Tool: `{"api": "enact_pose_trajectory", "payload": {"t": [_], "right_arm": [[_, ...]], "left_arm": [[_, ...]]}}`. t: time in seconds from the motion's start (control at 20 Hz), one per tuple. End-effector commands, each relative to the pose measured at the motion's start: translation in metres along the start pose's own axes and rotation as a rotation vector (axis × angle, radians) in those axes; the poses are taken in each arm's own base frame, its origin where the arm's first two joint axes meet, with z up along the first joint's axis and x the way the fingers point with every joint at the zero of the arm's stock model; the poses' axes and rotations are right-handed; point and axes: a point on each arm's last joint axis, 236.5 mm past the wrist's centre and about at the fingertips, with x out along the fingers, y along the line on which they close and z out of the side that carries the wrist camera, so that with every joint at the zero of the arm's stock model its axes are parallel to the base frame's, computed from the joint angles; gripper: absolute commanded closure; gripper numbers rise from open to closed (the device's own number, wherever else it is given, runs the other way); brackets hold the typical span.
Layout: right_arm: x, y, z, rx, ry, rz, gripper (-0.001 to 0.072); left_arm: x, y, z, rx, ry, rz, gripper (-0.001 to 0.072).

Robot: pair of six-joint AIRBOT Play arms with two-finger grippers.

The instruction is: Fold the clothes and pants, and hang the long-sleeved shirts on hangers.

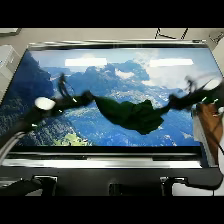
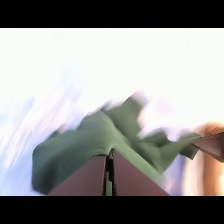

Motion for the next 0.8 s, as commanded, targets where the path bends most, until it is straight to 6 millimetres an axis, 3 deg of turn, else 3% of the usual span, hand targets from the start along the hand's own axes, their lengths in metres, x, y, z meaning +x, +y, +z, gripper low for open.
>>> {"api": "enact_pose_trajectory", "payload": {"t": [0.0,0.05,0.15,0.2,0.3,0.45,0.55,0.65,0.75], "right_arm": [[-0.198,0.096,0.085,-0.26,-0.606,-0.013,0.0671],[-0.265,0.127,0.085,-0.32,-0.79,-0.016,0.067],[-0.361,0.17,0.053,-0.398,-1.049,-0.012,0.0669],[-0.389,0.182,0.032,-0.425,-1.114,-0.016,0.0669],[-0.417,0.196,-0.007,-0.451,-1.159,-0.021,0.0669],[-0.423,0.194,-0.036,-0.421,-1.142,-0.044,0.0669],[-0.411,0.187,-0.04,-0.407,-1.081,-0.059,0.0669],[-0.373,0.165,-0.04,-0.369,-0.919,-0.096,0.0669],[-0.307,0.129,-0.042,-0.284,-0.643,-0.125,0.067]], "left_arm": [[-0.123,-0.128,0.107,0.306,-0.348,-0.152,0.0687],[-0.167,-0.169,0.123,0.392,-0.445,-0.204,0.0687],[-0.25,-0.23,0.133,0.528,-0.608,-0.269,0.0687],[-0.279,-0.246,0.13,0.566,-0.659,-0.285,0.0687],[-0.321,-0.264,0.117,0.62,-0.727,-0.299,0.0687],[-0.359,-0.279,0.116,0.63,-0.83,-0.325,0.0687],[-0.369,-0.278,0.126,0.637,-0.895,-0.303,0.0687],[-0.351,-0.264,0.139,0.666,-0.89,-0.232,0.0688],[-0.314,-0.238,0.156,0.689,-0.841,-0.139,0.0687]]}}
